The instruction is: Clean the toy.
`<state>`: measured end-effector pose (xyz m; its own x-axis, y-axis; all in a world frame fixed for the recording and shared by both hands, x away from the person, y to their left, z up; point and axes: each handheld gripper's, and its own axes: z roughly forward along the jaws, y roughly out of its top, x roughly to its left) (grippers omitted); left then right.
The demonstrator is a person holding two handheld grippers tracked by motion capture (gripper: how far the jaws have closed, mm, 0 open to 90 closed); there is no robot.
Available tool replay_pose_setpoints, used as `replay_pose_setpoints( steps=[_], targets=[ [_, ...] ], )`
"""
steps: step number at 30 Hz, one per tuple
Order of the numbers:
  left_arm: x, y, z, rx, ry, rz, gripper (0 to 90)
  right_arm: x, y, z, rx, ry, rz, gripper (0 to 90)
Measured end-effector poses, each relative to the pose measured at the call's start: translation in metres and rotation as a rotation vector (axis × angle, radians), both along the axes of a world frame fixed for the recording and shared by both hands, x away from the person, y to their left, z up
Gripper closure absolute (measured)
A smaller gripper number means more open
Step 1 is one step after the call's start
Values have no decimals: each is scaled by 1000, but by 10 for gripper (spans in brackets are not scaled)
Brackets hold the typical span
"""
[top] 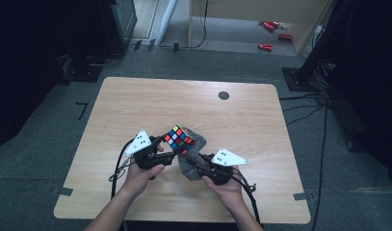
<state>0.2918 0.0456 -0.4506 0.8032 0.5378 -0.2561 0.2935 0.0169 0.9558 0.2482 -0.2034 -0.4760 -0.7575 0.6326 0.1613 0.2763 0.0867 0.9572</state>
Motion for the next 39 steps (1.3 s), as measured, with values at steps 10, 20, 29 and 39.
replay_pose_setpoints(
  steps=[10, 20, 29, 39],
  targets=[
    [-2, -6, 0, 18, 21, -73, 350, 1, -9, 2, -81, -93, -90, 750],
    [0, -2, 1, 0, 39, -67, 350, -7, 10, -3, -178, -136, -15, 746],
    [1, -6, 0, 23, 55, -82, 350, -5, 6, -4, -154, -110, -47, 739],
    [11, 13, 5, 24, 75, 27, 350, -2, -3, 0, -145, -103, -71, 728]
  ],
)
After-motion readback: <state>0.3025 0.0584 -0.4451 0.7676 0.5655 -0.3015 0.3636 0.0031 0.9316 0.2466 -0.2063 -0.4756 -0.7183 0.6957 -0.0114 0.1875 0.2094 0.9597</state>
